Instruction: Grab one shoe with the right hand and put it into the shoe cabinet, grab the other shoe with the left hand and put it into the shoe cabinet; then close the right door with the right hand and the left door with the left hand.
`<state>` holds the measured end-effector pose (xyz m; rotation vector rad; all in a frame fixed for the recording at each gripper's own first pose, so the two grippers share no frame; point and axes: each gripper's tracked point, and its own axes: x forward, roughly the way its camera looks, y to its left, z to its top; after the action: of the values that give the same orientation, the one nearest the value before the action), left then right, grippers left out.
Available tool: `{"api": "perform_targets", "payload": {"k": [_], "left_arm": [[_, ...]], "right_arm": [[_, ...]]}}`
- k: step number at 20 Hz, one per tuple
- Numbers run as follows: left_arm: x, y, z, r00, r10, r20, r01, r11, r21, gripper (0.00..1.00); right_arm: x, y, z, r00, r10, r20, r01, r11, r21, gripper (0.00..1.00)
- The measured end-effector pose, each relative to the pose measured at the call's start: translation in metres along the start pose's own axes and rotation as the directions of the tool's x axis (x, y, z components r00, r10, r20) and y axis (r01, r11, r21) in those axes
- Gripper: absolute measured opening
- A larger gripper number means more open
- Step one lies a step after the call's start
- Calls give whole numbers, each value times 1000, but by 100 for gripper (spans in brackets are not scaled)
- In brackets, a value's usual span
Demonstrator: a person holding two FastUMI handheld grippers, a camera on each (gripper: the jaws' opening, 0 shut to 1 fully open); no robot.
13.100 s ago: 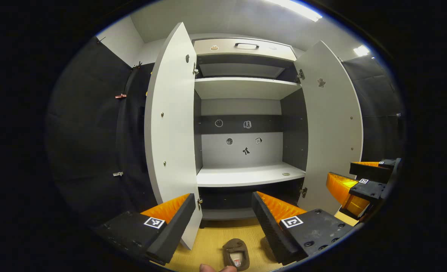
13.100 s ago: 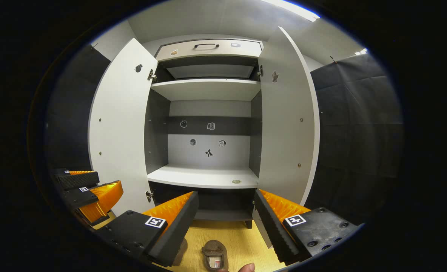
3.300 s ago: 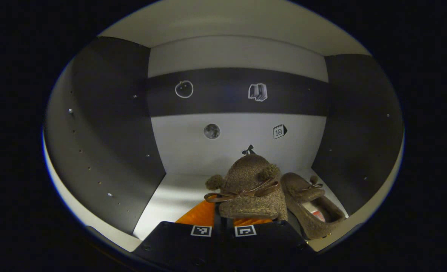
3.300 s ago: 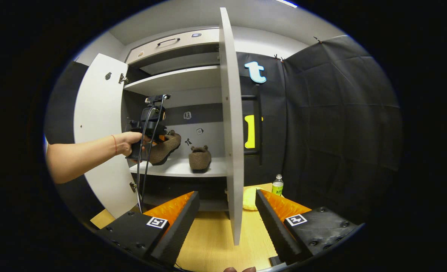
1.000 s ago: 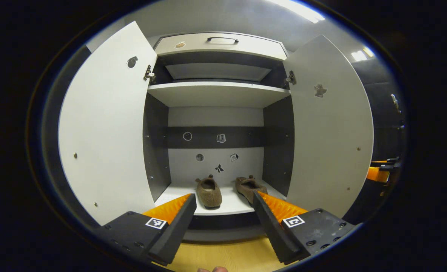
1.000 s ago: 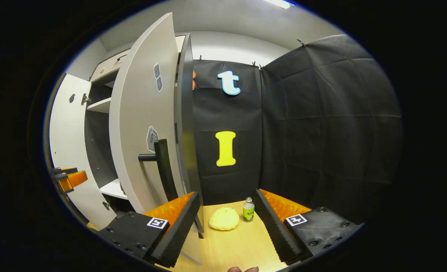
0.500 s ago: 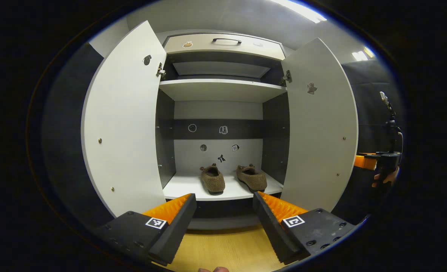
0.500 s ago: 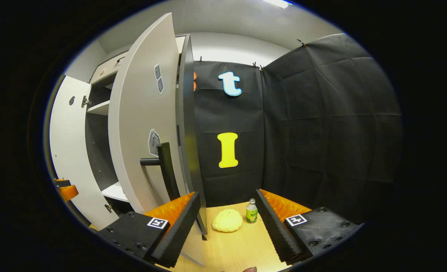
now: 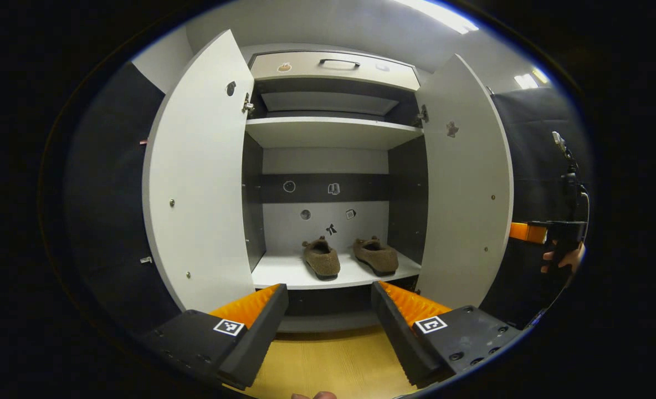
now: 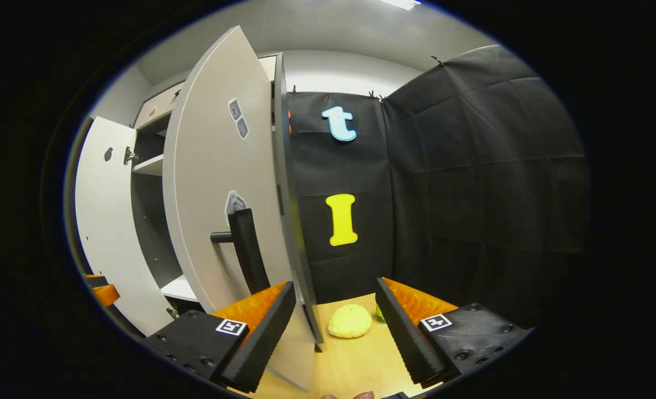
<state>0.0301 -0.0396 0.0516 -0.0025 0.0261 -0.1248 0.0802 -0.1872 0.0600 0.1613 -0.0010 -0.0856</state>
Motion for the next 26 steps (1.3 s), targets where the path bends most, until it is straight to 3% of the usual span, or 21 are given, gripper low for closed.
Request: {"api": "perform_targets", "payload": {"k": [9,14,19,26], "left_arm": [[-25,46,-4,999,44,-2,-44,999,-1,96],[-38,68,-8,997,74,-9,-74,997,-5,96],[-51,105,-12,992,120,-29,-121,992,-25,96],[-66,187,2,970,245,6,-245,970,-1,96]], "right_arm": [[11,100,-17,995,102,-4,-102,994,-33,98],[4,159,-34,975,218,-51,-221,973,-65,98],[-14,196,-51,958,277,-77,-281,958,-52,98],[-27,222,-77,943,305,-131,-312,949,-39,98]]}}
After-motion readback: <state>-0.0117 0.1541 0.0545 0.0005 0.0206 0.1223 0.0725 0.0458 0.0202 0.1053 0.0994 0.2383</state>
